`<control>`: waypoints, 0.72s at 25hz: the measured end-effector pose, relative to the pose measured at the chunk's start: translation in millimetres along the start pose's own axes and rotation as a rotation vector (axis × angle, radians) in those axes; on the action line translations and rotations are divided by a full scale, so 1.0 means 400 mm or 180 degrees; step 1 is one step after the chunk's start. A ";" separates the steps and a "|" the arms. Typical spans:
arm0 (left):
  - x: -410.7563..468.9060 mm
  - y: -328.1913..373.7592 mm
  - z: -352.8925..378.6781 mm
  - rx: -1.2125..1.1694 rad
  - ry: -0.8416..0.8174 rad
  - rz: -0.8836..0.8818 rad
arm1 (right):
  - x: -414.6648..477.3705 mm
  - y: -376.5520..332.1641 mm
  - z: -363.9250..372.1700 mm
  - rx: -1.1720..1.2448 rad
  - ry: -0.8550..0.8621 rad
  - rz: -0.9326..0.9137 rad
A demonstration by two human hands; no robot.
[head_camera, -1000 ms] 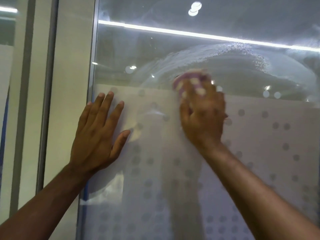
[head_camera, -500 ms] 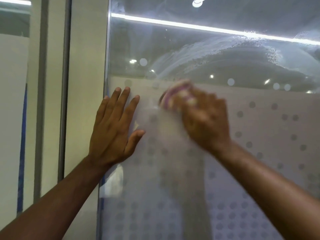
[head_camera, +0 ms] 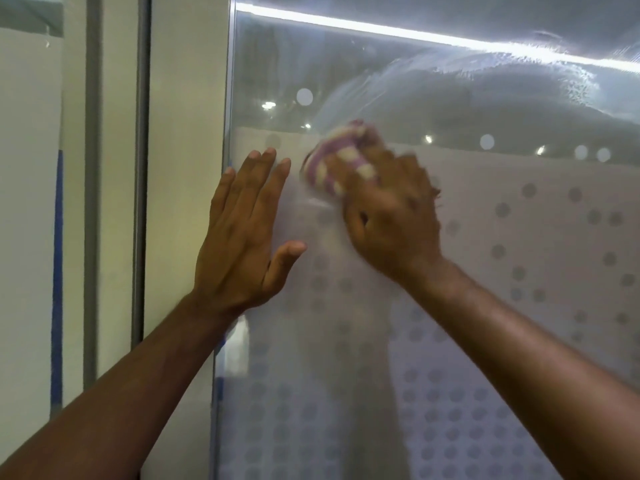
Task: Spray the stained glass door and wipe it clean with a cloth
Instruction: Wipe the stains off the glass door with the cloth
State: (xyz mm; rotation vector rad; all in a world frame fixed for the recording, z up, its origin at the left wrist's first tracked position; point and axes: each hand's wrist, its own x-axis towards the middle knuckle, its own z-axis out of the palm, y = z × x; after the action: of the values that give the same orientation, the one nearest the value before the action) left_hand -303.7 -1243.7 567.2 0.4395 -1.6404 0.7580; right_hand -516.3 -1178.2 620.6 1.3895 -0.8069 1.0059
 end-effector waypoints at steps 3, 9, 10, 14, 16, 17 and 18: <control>-0.001 0.000 -0.015 -0.0495 0.0163 -0.0113 | -0.157 -0.126 -0.009 0.0442 -0.0051 -0.0487; -0.029 0.017 -0.020 -0.0378 -0.0038 -0.0241 | -0.476 -0.255 -0.037 0.0745 -0.0945 -0.1149; -0.040 0.024 -0.016 -0.0201 -0.0089 -0.0205 | -0.494 -0.254 -0.043 0.0713 -0.0963 -0.1265; -0.073 0.076 0.001 0.0242 -0.0273 -0.0078 | -0.493 -0.199 -0.073 0.0458 -0.0809 -0.1097; -0.085 0.110 0.013 0.0310 -0.0257 0.0007 | -0.488 -0.138 -0.088 0.0288 -0.0576 -0.0654; -0.087 0.128 0.024 0.0325 -0.0255 0.0042 | -0.484 -0.095 -0.095 0.0184 -0.0446 -0.0414; -0.087 0.144 0.033 0.0341 -0.0266 0.0063 | -0.472 -0.049 -0.106 0.0069 -0.0316 -0.0184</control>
State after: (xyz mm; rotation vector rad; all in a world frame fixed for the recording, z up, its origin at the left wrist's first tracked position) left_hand -343.6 -1215.9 519.1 0.5382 -1.6892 0.8552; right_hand -576.5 -1151.7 437.5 1.4824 -0.8261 0.9092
